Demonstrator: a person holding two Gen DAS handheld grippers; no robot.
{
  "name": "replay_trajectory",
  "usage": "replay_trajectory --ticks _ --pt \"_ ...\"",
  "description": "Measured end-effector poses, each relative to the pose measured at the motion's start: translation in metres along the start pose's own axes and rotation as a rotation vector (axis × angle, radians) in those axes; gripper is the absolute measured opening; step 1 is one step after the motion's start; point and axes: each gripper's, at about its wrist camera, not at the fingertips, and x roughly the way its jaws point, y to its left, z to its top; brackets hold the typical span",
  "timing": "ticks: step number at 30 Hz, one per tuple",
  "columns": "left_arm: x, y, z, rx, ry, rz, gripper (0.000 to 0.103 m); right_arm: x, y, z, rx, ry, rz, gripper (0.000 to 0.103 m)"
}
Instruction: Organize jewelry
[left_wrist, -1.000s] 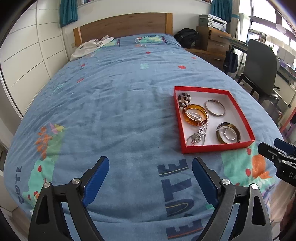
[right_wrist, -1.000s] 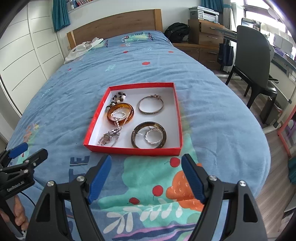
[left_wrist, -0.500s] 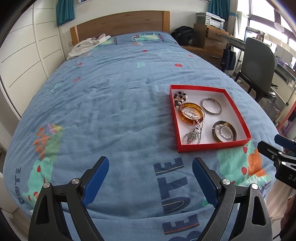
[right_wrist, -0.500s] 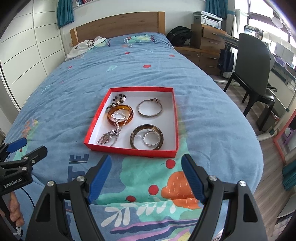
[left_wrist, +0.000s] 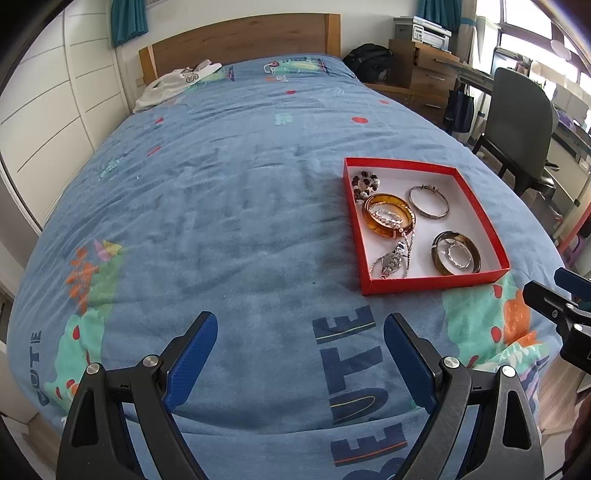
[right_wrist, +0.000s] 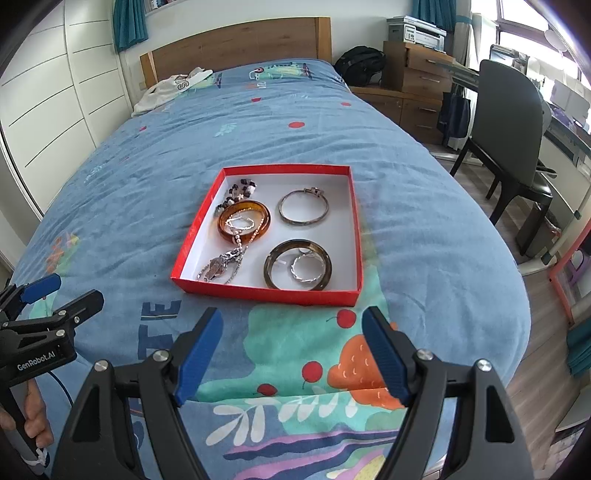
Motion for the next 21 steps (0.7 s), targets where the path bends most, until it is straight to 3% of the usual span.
replay_trajectory --ticks 21 --pt "0.0017 -0.0032 -0.0029 0.011 0.004 -0.009 0.091 0.0093 0.0007 -0.0068 -0.007 0.028 0.008 0.077"
